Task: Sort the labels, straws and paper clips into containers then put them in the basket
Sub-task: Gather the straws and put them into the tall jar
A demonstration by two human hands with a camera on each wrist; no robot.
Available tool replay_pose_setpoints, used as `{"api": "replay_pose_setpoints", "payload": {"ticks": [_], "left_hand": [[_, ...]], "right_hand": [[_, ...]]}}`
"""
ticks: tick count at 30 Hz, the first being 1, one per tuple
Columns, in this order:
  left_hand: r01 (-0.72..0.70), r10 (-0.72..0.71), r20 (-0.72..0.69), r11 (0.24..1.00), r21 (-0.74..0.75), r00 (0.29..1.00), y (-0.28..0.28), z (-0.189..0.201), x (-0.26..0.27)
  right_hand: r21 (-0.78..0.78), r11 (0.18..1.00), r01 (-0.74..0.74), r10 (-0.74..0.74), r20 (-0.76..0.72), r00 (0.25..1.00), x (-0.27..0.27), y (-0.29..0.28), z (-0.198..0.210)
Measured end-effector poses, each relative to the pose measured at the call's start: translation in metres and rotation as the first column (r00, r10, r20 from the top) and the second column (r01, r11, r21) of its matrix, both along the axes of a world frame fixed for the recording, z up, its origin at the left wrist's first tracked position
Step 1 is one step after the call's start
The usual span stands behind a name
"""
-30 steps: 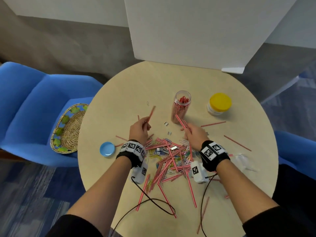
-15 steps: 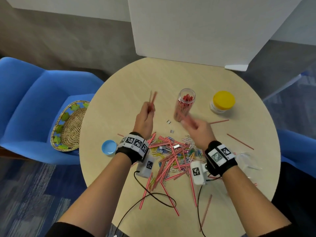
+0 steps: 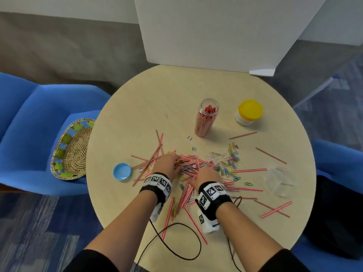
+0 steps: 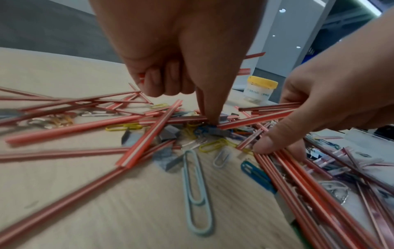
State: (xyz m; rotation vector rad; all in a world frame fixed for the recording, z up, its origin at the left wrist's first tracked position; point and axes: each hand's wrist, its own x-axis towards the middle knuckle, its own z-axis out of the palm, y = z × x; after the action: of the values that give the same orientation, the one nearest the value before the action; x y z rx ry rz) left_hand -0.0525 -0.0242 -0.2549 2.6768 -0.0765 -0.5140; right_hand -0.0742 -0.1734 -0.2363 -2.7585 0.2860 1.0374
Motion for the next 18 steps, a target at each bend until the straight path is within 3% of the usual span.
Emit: {"api": "replay_pose_setpoints", "payload": {"ticks": [7, 10, 14, 18], "left_hand": [[0.089, -0.085, -0.046, 0.991, 0.102, 0.995, -0.009, 0.002, 0.013], [0.164, -0.153, -0.095, 0.979, 0.12, 0.984, -0.011, 0.003, 0.017], [0.09, -0.091, -0.052, 0.996, -0.027, 0.995, -0.004, 0.002, 0.015], [-0.028, 0.047, 0.069, 0.967, -0.253, 0.996, 0.001, 0.018, 0.015]], "right_hand": [[0.067, 0.972, 0.227, -0.227, -0.011, 0.974, 0.002, -0.003, 0.006], [0.063, 0.971, 0.229, -0.226, -0.062, 0.972, 0.0, -0.008, 0.006], [0.211, 0.965, 0.157, -0.132, -0.13, 0.983, -0.002, -0.025, 0.012], [0.374, 0.916, 0.143, -0.123, -0.076, 0.989, -0.007, -0.041, 0.024]]}}
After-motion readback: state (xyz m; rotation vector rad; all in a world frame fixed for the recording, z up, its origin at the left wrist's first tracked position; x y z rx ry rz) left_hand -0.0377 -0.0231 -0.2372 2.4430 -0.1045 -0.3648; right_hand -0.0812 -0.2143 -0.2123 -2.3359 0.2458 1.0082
